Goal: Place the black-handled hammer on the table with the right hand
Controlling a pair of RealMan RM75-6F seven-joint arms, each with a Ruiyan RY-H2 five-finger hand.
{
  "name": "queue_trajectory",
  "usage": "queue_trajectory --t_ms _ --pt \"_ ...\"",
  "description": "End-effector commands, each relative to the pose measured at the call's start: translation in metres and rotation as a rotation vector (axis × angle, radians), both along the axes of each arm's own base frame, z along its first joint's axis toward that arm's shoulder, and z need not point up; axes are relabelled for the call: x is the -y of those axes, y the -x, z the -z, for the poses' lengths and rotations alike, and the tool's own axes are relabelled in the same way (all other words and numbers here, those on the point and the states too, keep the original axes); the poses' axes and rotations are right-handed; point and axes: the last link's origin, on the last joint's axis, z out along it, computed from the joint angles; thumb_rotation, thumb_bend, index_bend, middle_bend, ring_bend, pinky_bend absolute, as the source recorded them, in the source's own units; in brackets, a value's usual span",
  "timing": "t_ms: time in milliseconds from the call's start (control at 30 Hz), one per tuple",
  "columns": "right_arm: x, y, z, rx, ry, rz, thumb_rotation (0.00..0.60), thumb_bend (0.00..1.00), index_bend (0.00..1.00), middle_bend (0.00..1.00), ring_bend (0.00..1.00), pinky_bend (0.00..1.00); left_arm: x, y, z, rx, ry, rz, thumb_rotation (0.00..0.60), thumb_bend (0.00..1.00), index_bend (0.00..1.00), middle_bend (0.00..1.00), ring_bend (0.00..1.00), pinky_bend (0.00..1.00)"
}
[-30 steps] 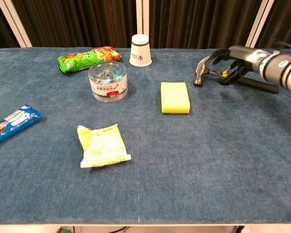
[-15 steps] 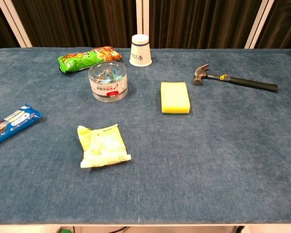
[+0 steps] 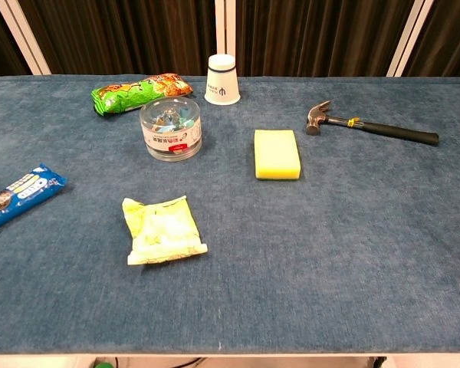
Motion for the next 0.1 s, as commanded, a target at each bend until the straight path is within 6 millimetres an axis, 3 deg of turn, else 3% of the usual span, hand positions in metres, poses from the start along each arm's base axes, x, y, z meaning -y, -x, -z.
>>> queue_trajectory --t_ms 33,100 --pt "-0.0009 -0.0009 0.0007 -0.001 -0.018 -0.008 0.6 0.43 0.01 0.14 0.02 0.14 0.0013 -0.0014 -0.0016 -0.005 -0.007 0.004 0.6 0.14 0.2 0.17 0.05 0.11" --pt "-0.0015 -0.0016 0.0013 -0.018 -0.014 -0.019 0.6 0.43 0.01 0.14 0.02 0.14 0.0032 -0.0019 -0.0038 -0.01 -0.011 0.003 0.6 0.14 0.2 0.17 0.05 0.11"
